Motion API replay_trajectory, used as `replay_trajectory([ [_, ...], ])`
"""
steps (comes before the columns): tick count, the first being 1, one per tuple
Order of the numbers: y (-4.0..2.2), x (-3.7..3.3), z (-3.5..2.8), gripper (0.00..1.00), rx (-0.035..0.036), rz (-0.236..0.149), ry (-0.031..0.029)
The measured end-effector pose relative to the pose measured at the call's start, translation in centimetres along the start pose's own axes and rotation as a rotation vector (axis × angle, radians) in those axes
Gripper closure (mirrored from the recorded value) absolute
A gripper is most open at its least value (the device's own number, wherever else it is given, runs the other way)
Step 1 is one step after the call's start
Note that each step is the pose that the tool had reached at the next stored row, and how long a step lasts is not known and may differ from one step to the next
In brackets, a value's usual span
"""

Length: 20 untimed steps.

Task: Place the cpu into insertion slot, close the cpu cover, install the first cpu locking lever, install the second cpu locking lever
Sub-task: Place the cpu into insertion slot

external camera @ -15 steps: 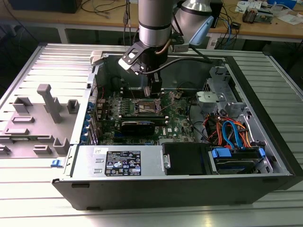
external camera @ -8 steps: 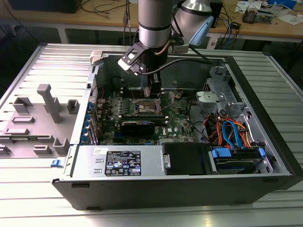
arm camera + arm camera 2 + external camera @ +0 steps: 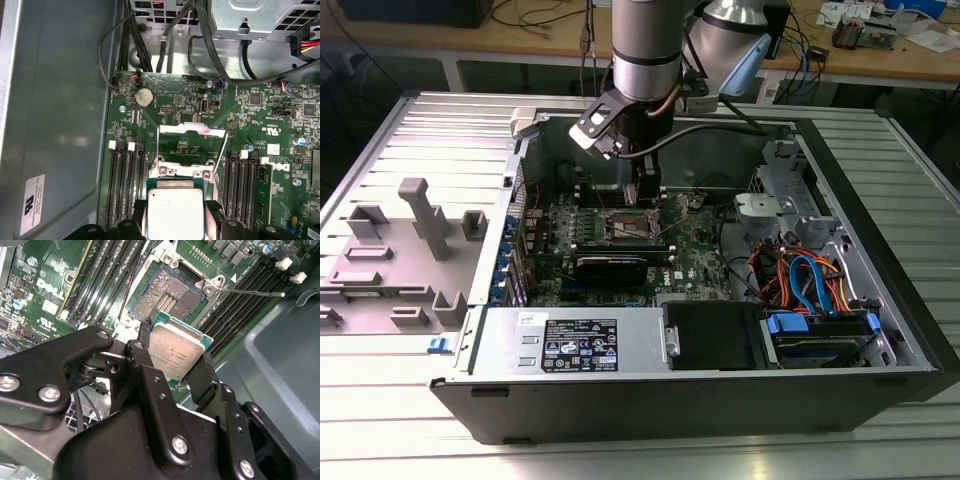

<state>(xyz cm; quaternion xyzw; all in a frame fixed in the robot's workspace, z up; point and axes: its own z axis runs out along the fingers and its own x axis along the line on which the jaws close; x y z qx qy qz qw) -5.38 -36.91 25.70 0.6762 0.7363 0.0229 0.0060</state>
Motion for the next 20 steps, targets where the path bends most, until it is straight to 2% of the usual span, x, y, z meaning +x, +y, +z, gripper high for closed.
replay_trajectory([
  [6,-0.09,0.0,0.26,0.46,-0.0004,0.037,-0.0014],
  [11,-0.36,0.0,0.72,0.46,-0.0006,0.046,-0.0019],
  [20,-0.82,-0.02,1.04,0.46,0.0,0.054,-0.0023],
])
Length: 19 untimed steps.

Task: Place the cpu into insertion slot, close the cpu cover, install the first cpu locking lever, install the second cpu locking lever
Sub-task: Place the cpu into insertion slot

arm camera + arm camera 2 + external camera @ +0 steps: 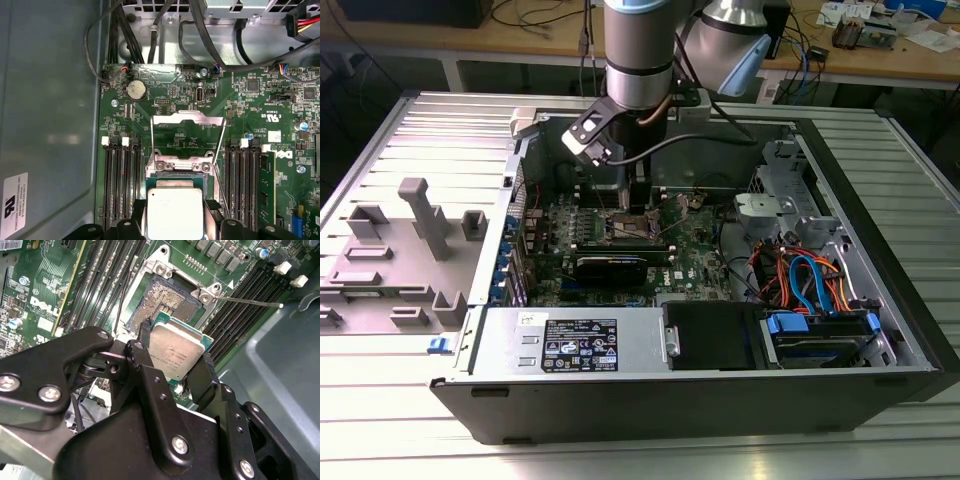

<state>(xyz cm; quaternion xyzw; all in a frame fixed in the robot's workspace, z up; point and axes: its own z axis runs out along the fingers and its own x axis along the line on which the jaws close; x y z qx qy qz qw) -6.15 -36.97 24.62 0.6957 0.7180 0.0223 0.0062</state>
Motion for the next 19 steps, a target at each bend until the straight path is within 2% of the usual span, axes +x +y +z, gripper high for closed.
replay_trajectory([
  [2,-0.02,0.0,0.25,0.46,0.0,0.0,0.0002],
  [19,-0.02,-0.01,0.26,0.46,-0.0001,0.0,0.0028],
])
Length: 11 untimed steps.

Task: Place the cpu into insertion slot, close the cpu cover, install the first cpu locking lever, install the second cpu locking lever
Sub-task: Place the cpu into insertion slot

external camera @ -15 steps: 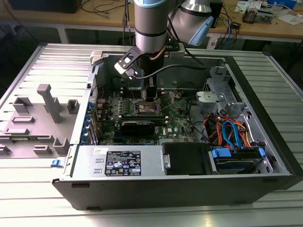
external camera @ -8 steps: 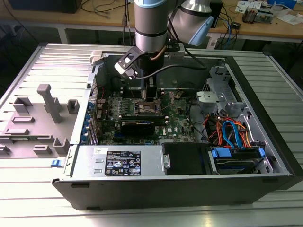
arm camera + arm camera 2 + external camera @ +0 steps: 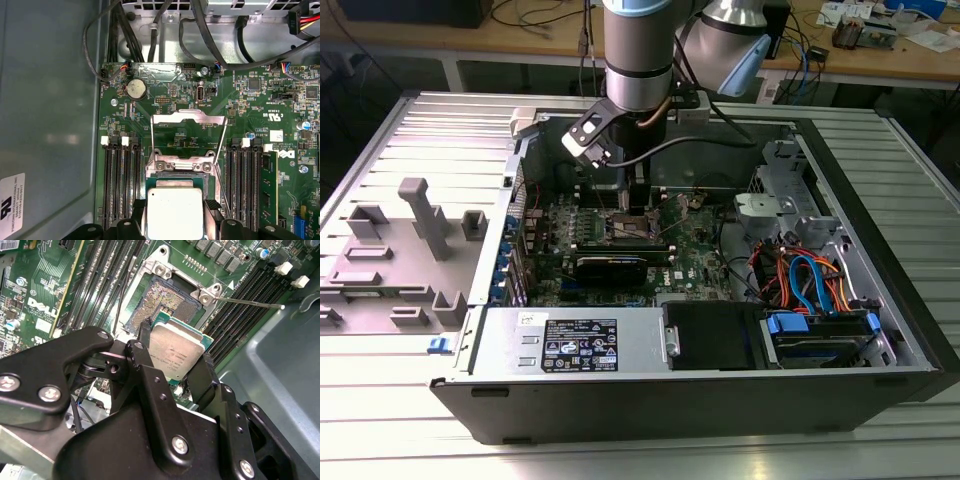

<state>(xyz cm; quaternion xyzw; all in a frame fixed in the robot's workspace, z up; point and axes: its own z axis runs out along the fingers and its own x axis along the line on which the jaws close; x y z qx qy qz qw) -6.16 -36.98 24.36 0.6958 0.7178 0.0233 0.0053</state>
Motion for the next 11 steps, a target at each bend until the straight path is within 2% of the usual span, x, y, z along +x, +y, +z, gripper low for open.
replay_trajectory([
  [3,-0.3,0.0,0.22,0.46,0.0,0.0,0.0006],
  [4,-0.57,0.0,0.66,0.46,0.0,0.0,0.0006],
  [7,-0.69,-0.07,1.59,0.46,-0.0003,0.011,0.0003],
  [11,-0.73,-0.13,2.35,0.46,-0.0005,0.014,0.0001],
])
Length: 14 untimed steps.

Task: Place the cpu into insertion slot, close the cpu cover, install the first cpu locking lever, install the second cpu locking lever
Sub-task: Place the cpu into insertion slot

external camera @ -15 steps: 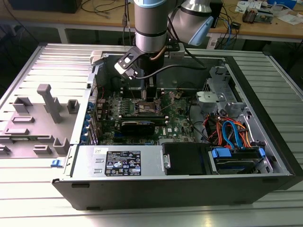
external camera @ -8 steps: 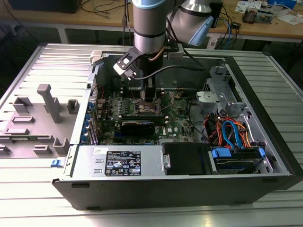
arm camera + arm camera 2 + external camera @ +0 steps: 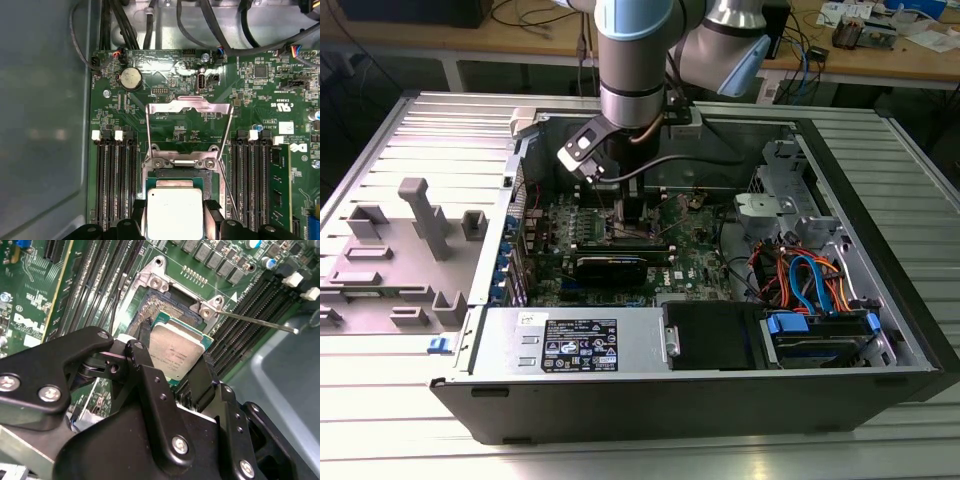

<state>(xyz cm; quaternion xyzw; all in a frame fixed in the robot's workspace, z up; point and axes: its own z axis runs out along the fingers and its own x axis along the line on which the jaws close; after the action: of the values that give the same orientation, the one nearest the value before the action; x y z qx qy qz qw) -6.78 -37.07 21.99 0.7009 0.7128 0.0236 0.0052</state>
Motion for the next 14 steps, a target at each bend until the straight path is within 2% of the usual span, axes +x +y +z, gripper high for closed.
replay_trajectory([
  [11,0.0,-0.01,0.15,0.46,0.0001,0.0,-0.0001],
  [14,-0.02,-0.02,0.5,0.46,0.0,0.0,-0.0001],
])
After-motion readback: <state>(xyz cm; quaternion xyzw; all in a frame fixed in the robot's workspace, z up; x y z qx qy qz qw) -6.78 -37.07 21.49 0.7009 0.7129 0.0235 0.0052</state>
